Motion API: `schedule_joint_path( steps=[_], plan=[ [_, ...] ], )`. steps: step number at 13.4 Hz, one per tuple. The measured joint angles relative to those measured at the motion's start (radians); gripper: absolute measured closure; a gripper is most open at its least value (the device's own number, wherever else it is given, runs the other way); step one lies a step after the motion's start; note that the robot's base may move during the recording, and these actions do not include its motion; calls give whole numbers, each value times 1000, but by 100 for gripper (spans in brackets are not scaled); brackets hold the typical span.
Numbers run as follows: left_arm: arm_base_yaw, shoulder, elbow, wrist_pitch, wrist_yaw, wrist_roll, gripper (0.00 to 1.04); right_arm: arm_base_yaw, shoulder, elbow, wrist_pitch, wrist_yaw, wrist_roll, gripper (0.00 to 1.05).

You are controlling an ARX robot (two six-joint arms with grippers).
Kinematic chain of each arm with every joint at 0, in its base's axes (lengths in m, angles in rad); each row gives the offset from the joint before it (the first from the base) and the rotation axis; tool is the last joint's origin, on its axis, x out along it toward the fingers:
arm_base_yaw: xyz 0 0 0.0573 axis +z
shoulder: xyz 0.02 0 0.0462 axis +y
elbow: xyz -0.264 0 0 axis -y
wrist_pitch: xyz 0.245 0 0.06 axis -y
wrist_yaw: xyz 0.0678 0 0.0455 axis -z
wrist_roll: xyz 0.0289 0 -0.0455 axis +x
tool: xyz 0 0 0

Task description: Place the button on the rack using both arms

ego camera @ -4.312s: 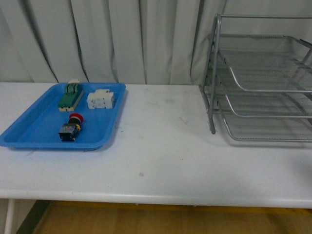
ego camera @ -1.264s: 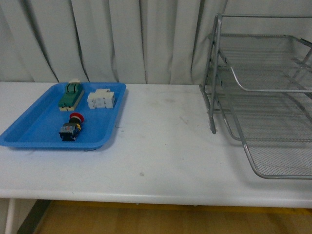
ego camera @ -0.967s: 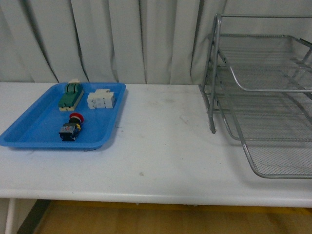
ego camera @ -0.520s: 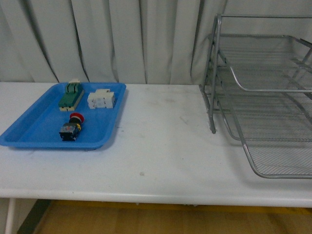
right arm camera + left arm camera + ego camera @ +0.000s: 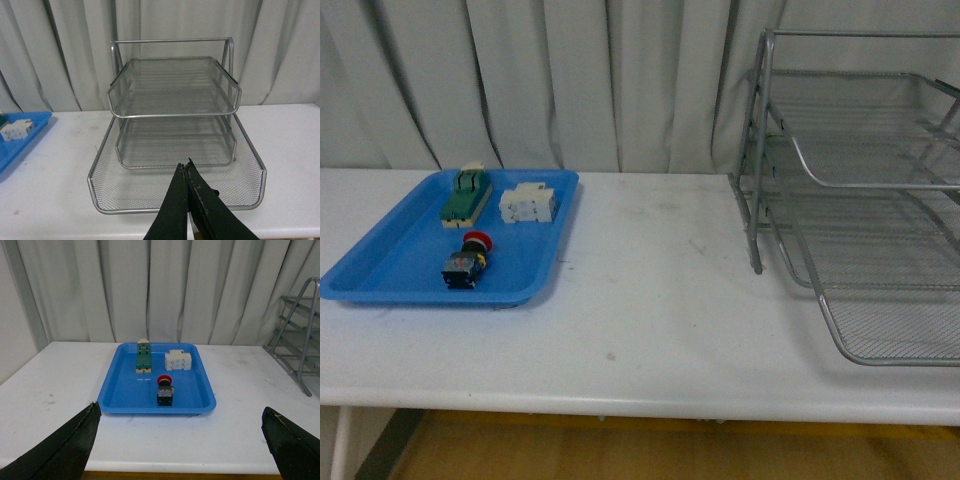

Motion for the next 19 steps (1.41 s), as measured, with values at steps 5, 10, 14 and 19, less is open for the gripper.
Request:
schedule_joint_path(
  steps=[5, 10, 14, 19],
  plan=[
    [0, 0, 0, 0, 0, 0, 7, 0, -121, 0, -119, 0, 0, 103],
    [0, 0, 0, 0, 0, 0, 7, 0, -303, 1, -311, 2, 0, 103],
    [-74, 263, 138, -230, -207, -56, 7, 0, -303, 1, -311, 3, -2, 64],
    [7, 1061, 443, 96, -47, 15, 7, 0, -303, 1, -310, 3, -3, 5]
  ],
)
